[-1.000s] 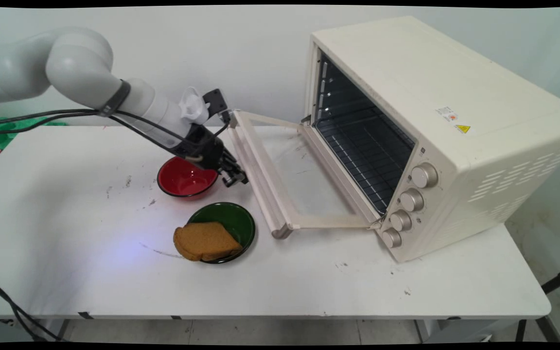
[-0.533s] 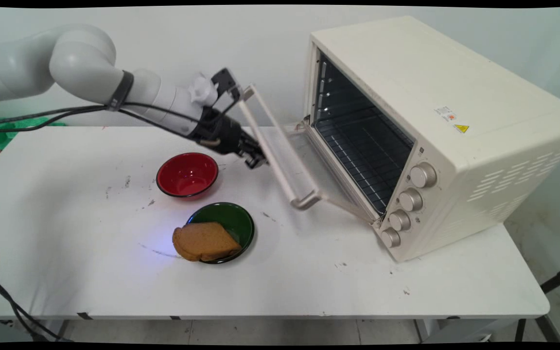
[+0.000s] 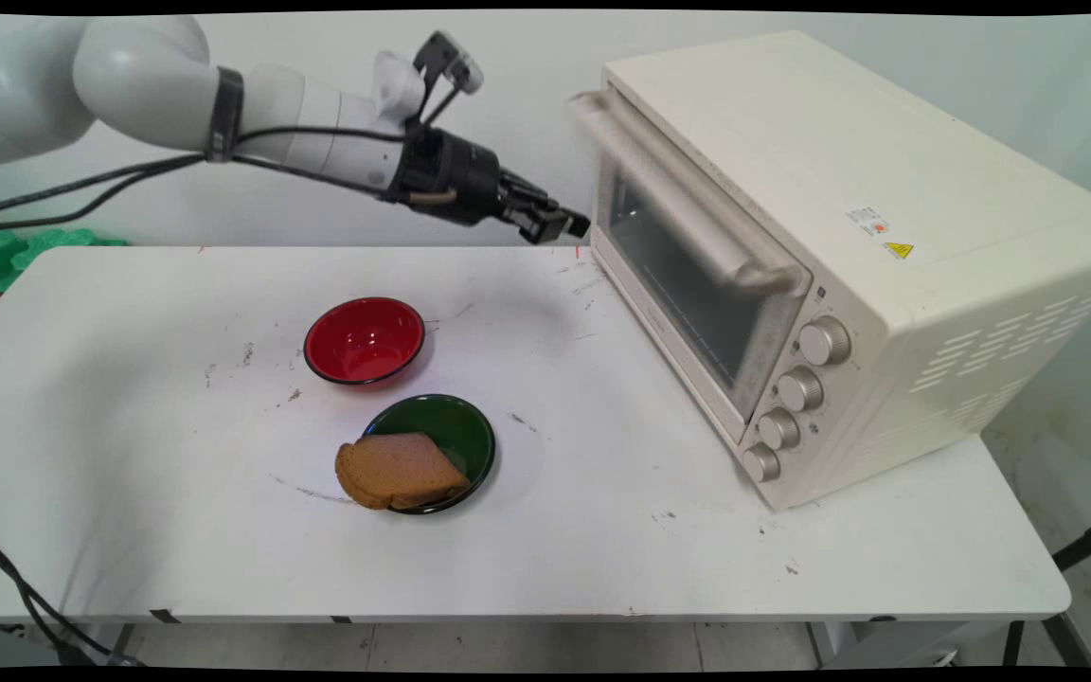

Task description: Close the oven

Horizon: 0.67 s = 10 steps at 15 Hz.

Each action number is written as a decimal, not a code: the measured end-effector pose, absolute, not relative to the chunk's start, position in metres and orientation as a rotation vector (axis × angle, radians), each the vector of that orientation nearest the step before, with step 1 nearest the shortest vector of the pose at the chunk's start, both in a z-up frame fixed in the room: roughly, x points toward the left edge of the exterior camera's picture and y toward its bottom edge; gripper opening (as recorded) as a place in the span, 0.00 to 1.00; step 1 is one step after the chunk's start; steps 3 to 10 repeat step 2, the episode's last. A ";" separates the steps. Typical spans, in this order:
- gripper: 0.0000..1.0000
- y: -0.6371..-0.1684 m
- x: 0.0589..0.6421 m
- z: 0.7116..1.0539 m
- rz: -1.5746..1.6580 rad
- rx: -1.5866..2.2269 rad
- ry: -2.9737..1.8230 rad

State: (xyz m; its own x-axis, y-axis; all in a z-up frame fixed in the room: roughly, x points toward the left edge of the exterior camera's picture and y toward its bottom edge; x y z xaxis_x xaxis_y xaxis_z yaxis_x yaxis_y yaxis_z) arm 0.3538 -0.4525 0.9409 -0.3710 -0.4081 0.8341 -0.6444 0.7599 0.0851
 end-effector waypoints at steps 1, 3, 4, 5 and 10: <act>0.00 -0.451 0.356 0.946 0.318 0.780 -2.020; 0.00 -0.449 0.358 0.949 0.319 0.769 -2.032; 0.00 -0.449 0.358 0.949 0.319 0.769 -2.032; 0.00 -0.449 0.358 0.949 0.319 0.769 -2.032; 0.00 -0.449 0.358 0.949 0.319 0.769 -2.032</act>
